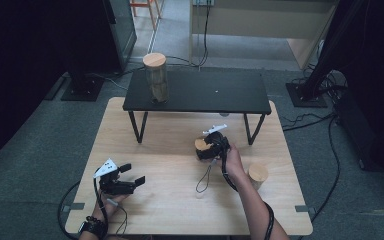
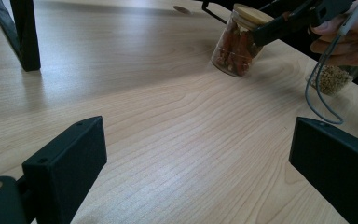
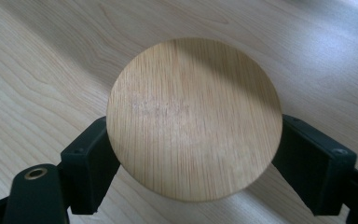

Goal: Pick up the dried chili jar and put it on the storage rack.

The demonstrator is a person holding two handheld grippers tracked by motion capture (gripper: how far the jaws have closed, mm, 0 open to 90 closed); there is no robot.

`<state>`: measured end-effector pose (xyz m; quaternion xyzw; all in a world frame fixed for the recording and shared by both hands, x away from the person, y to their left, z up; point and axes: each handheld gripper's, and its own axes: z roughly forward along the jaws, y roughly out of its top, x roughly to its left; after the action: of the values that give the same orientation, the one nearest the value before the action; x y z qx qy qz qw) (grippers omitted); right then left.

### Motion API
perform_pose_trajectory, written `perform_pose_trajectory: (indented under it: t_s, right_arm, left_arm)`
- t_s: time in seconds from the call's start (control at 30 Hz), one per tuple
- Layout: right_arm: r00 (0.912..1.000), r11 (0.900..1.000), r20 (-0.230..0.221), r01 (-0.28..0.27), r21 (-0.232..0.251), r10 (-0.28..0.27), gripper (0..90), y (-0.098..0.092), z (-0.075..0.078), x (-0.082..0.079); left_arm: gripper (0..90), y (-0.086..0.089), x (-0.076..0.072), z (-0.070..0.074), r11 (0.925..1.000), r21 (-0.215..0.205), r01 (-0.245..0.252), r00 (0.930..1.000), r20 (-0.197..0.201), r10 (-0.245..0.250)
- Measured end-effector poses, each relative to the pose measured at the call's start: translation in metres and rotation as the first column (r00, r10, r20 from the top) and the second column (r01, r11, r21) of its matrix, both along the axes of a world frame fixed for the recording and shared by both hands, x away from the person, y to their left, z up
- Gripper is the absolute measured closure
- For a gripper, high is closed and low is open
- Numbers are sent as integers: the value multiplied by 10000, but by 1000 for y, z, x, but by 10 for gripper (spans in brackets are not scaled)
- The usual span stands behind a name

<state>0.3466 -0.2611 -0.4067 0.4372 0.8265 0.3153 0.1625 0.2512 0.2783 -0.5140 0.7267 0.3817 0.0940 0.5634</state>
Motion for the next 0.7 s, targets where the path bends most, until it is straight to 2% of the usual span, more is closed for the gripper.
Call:
perform_pose_trajectory:
  t_s: [0.2, 0.27, 0.4, 0.6, 0.7]
  right_arm:
    - [9999, 9998, -109, 6, -209, -8, 192, 7, -4, 6]
    - [10000, 9998, -74, 47, -180, -48, 242, 7, -5, 6]
    - [10000, 9997, 39, 37, -245, -36, 250, 8, -5, 3]
    - [9999, 9986, 69, -85, -530, 89, 252, 9, 0, -2]
    - [9996, 9991, 146, -251, -349, 256, 253, 5, 6, -7]
  left_arm:
    - [40, 1, 0, -1, 10000, -59, -21, 10000, -2, 21]
    - [40, 1, 0, -1, 10000, -64, -16, 10000, -8, 16]
    - [40, 2, 0, -1, 10000, -82, -26, 10000, 12, 27]
    - [40, 2, 0, -1, 9999, -137, -37, 10000, 2, 37]
    - [40, 2, -1, -2, 9999, -143, -54, 10000, -1, 54]
